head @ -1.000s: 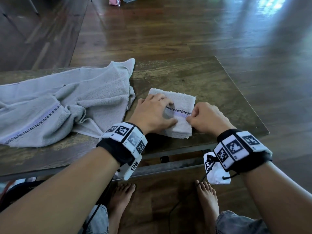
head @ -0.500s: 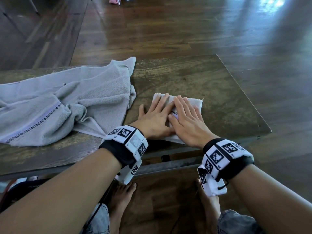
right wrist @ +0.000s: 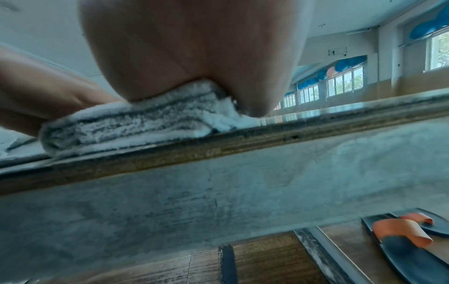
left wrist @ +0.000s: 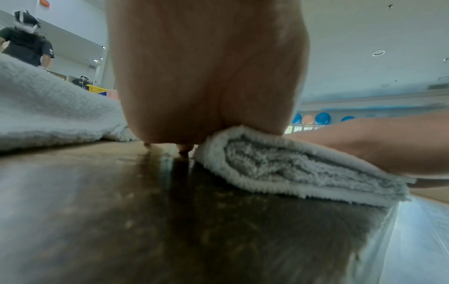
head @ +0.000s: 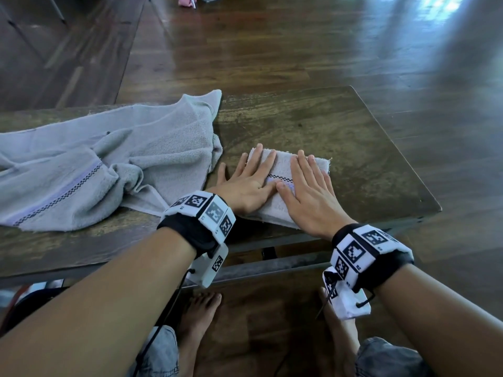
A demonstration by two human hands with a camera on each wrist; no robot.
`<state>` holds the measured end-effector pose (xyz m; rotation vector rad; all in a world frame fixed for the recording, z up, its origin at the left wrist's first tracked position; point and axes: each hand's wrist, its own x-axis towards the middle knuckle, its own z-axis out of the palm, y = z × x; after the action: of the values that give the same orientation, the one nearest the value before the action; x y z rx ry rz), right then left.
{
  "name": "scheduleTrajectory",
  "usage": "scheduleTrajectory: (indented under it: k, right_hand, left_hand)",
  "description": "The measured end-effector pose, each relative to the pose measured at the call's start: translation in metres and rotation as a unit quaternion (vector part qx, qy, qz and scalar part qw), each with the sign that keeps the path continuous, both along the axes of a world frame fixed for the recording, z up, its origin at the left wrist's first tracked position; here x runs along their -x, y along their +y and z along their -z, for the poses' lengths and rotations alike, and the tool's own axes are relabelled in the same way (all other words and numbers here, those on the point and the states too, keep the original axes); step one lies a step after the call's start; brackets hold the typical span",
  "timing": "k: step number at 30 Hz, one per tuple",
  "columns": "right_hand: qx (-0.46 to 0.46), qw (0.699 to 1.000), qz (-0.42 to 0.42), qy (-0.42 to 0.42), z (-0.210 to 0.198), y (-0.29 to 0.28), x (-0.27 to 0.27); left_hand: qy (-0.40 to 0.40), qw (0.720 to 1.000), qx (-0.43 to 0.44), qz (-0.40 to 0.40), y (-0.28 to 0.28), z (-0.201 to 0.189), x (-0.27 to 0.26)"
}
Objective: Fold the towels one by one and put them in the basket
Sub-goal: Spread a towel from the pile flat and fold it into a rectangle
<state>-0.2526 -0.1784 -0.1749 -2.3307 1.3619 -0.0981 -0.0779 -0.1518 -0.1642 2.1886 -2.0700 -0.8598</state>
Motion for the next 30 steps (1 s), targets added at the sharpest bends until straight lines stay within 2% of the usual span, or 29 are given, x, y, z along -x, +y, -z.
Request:
scheduleTrajectory:
  k: [11, 16, 20, 22, 27, 30]
  right_hand:
    - [-0.037, 0.997, 0.071, -0.021, 0.001, -0.013, 0.002]
    - [-0.046, 0.994, 0.099, -0.018, 0.001, -0.016, 0.005]
    - [-0.049, 0.995, 0.088, -0.019, 0.001, -0.016, 0.004]
    - [-0.049, 0.996, 0.074, -0.018, 0.001, -0.016, 0.005]
    - [-0.078, 0.995, 0.054, -0.029, -0.008, -0.021, 0.009]
    - [-0.104, 0.989, 0.083, -0.065, -0.018, -0.022, 0.008]
  left_hand:
    - [-0.019, 1.000, -0.011, -0.012, 0.004, -0.003, -0.005]
    - [-0.033, 0.997, -0.010, -0.065, 0.003, -0.002, -0.005]
    - [-0.051, 0.987, 0.063, -0.141, 0.000, -0.004, -0.003]
    - [-0.032, 0.978, 0.113, -0.172, -0.001, -0.007, 0.000]
    - [0.035, 0.961, 0.151, -0.230, -0.004, -0.020, 0.002]
    - [0.178, 0.936, 0.178, -0.245, -0.003, -0.029, 0.003]
